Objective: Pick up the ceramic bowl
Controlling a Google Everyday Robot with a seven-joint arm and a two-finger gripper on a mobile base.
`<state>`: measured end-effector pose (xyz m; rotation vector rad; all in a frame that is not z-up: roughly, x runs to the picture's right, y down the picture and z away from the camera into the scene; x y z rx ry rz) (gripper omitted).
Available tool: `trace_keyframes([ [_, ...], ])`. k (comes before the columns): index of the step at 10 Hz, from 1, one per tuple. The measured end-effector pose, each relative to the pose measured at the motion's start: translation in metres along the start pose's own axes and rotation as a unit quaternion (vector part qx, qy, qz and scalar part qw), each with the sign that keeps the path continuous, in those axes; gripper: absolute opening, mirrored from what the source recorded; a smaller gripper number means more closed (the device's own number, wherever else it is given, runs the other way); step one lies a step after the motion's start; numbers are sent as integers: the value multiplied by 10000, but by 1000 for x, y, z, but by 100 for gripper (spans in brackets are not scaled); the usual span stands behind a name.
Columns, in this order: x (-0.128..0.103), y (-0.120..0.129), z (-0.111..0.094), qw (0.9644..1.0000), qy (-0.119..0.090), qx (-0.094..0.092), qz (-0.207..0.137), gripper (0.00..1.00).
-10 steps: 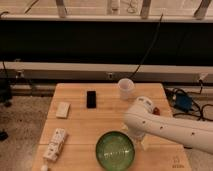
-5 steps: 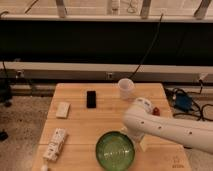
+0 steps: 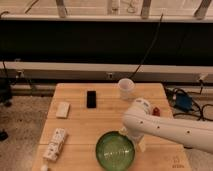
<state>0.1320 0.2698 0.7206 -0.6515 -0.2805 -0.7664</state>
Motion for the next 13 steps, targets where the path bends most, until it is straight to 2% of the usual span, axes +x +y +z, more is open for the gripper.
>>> trace_keyframes([
  [2, -12, 8, -3, 9987, -136, 363, -342, 80],
  [5, -17, 14, 7, 9957, -307, 562, -669, 80],
  [11, -13, 15, 35, 9905, -481, 613, -1131, 79],
  [13, -16, 15, 40, 9886, -515, 575, -1292, 64],
])
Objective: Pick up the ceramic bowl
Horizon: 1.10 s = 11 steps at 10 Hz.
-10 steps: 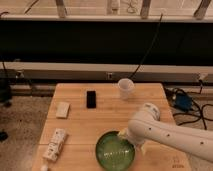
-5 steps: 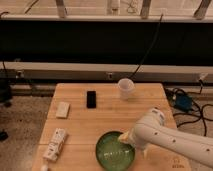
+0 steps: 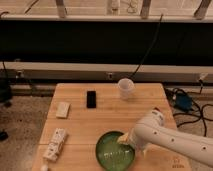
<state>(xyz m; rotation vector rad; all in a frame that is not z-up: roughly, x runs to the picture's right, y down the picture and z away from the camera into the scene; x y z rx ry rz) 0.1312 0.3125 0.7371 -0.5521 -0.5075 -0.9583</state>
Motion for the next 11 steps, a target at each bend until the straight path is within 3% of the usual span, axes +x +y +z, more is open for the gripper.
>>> trace_keyframes([
  [3, -1, 5, 4, 9998, -58, -124, -123, 29],
  [5, -1, 4, 3, 9998, -83, -96, -146, 13],
  [7, -1, 3, 2, 9999, -70, -75, 37, 11],
  [9, 1, 0, -11, 9999, 12, -71, -104, 2],
  [11, 3, 0, -18, 9999, 18, -67, -125, 2],
])
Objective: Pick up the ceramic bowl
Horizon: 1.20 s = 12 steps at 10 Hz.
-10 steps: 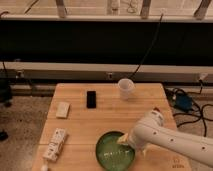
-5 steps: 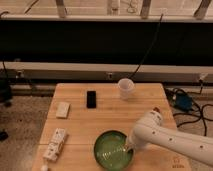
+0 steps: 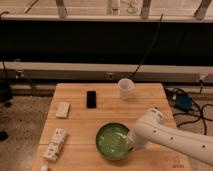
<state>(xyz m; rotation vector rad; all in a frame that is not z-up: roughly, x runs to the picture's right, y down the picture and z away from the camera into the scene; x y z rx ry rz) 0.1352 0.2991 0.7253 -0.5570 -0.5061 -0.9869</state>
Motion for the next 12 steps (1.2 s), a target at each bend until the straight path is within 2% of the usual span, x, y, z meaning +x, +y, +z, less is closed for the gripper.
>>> trace_keyframes([
  [2, 1, -1, -3, 10000, 15, 10, 47, 2],
  [5, 4, -10, -19, 9999, 130, 37, -101, 2],
  [10, 8, -17, -30, 9997, 185, 58, -175, 2],
  [12, 10, -20, -41, 9995, 214, 87, -224, 2],
])
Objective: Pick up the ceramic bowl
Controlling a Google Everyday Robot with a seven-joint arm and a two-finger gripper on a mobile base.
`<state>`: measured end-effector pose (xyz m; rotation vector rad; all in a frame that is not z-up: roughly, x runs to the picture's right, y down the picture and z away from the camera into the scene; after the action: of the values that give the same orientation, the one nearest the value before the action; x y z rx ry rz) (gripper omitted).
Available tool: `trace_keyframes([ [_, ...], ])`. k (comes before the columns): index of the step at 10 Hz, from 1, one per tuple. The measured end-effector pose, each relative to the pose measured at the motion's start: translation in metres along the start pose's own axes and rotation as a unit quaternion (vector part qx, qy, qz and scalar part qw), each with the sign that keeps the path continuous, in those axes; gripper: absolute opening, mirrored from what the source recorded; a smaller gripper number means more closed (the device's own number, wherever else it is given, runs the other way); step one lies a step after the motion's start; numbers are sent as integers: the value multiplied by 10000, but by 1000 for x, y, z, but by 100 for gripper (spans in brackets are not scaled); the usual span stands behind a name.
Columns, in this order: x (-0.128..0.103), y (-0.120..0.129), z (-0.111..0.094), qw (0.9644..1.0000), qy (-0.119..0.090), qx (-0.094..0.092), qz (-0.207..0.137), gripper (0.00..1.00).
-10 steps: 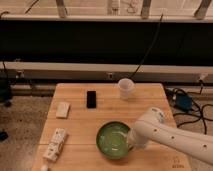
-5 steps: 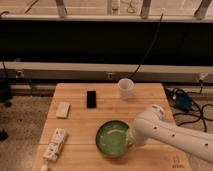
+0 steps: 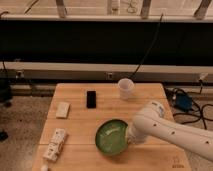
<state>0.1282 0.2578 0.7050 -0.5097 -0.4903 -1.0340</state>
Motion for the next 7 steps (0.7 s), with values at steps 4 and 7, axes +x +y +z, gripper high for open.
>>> trace_keyframes([
  [4, 4, -4, -9, 10000, 37, 43, -53, 2],
  [7, 7, -6, -16, 9999, 59, 81, -85, 2],
])
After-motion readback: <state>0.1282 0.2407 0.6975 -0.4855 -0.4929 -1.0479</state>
